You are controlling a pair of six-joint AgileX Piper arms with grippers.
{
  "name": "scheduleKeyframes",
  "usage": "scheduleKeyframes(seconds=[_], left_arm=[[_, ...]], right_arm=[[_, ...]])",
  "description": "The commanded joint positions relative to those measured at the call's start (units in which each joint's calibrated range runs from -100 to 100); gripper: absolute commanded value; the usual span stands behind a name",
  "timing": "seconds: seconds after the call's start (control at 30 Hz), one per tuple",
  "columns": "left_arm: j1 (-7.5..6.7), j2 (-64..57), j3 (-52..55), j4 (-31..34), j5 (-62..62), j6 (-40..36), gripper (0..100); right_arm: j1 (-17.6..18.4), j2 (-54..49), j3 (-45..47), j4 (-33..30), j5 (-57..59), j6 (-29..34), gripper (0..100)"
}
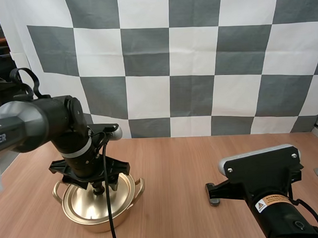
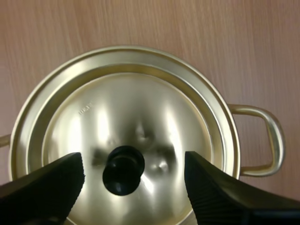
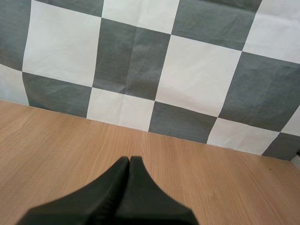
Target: Open the pot, put the car inside, and close it
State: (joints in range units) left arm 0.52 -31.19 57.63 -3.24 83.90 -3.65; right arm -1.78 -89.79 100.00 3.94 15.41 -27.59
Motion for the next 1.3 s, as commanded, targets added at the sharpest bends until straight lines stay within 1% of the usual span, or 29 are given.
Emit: scheduleKeyframes(seconds=[0.0,0.53,0.9,1.2,1.23,1.27], left_arm=[[-0.04,0.09,0.04,0.03,-0.28,0.03,100],[-0.04,0.38,0.04,0.13,-1.16,0.03,100],[-0.04,6.95,1.18,0.13,-1.73,0.03,100],[-0.04,7.08,1.18,0.13,-3.95,0.03,100],[-0.04,7.08,1.18,0.13,-4.32,0.03,99],[-0.04,7.08,1.18,0.13,-4.45,0.03,86]], right_arm=[[0.05,-0.06,0.00,0.03,-0.05,0.01,0],[0.05,-0.06,0.00,0.03,-0.05,0.01,0],[0.05,-0.06,0.00,0.03,-0.05,0.01,0],[0.05,-0.06,0.00,0.03,-0.05,0.01,0],[0.05,-0.06,0.00,0.03,-0.05,0.01,0],[0.05,-0.06,0.00,0.03,-0.05,0.01,0]])
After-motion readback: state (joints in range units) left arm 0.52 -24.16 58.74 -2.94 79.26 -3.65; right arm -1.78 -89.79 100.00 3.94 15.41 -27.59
